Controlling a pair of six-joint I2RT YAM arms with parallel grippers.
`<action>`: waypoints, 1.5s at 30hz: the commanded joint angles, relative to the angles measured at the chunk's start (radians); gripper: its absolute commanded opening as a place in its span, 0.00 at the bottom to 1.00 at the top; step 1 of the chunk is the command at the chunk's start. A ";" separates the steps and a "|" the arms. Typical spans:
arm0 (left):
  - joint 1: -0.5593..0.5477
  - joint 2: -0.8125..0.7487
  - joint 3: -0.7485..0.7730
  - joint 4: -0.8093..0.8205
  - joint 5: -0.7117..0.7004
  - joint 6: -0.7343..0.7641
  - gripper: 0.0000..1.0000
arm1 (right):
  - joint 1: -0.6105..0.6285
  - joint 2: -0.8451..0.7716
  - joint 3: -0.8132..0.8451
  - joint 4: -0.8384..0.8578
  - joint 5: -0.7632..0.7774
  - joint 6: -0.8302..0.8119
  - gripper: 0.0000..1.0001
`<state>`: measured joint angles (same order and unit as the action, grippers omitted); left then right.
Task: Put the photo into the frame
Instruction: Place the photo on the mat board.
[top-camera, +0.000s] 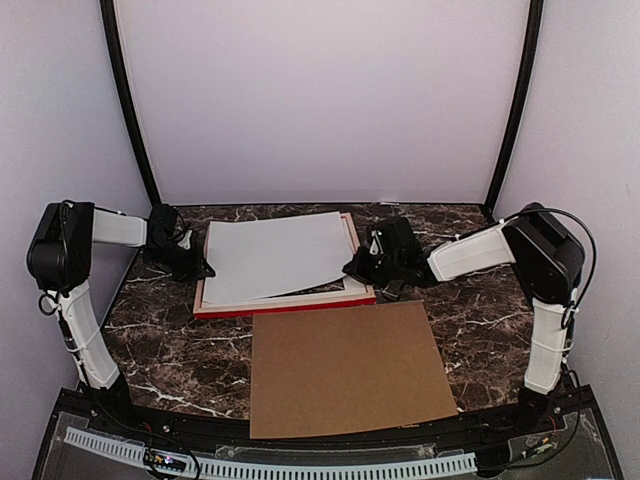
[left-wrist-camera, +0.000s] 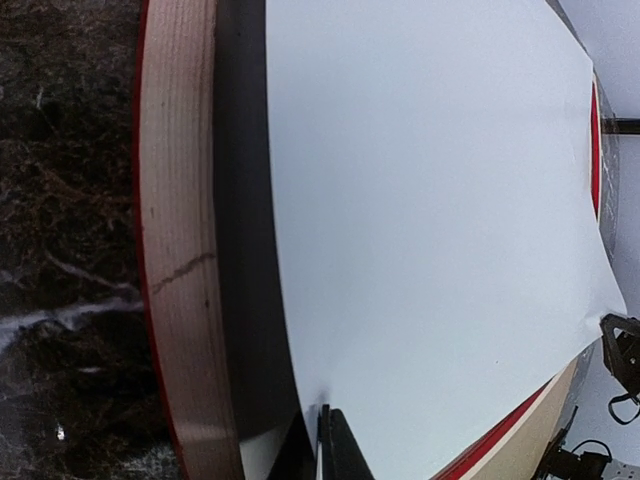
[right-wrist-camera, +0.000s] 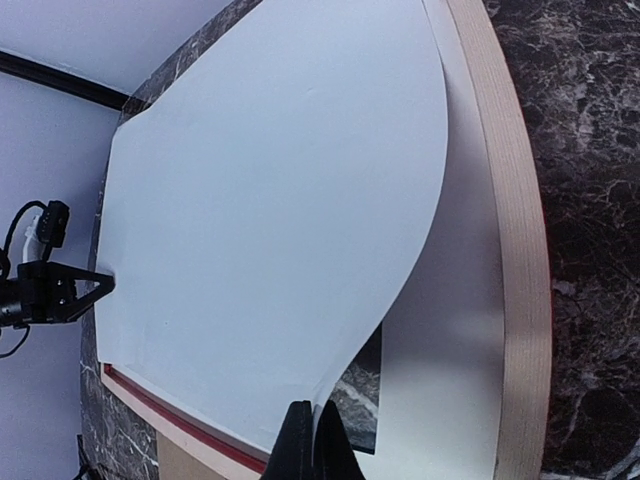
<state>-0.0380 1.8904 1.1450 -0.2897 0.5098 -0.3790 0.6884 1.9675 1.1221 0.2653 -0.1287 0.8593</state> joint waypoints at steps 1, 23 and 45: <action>-0.011 0.004 0.012 -0.013 -0.005 -0.003 0.04 | 0.014 -0.029 -0.030 0.013 0.033 0.020 0.00; -0.048 -0.023 -0.019 -0.034 -0.061 0.007 0.06 | 0.040 -0.050 -0.098 0.005 0.060 0.069 0.00; -0.048 -0.028 -0.004 -0.064 -0.109 0.016 0.12 | 0.054 -0.044 -0.070 -0.026 0.060 0.055 0.06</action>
<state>-0.0834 1.8904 1.1412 -0.3073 0.4362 -0.3763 0.7265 1.9427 1.0393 0.2527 -0.0734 0.9215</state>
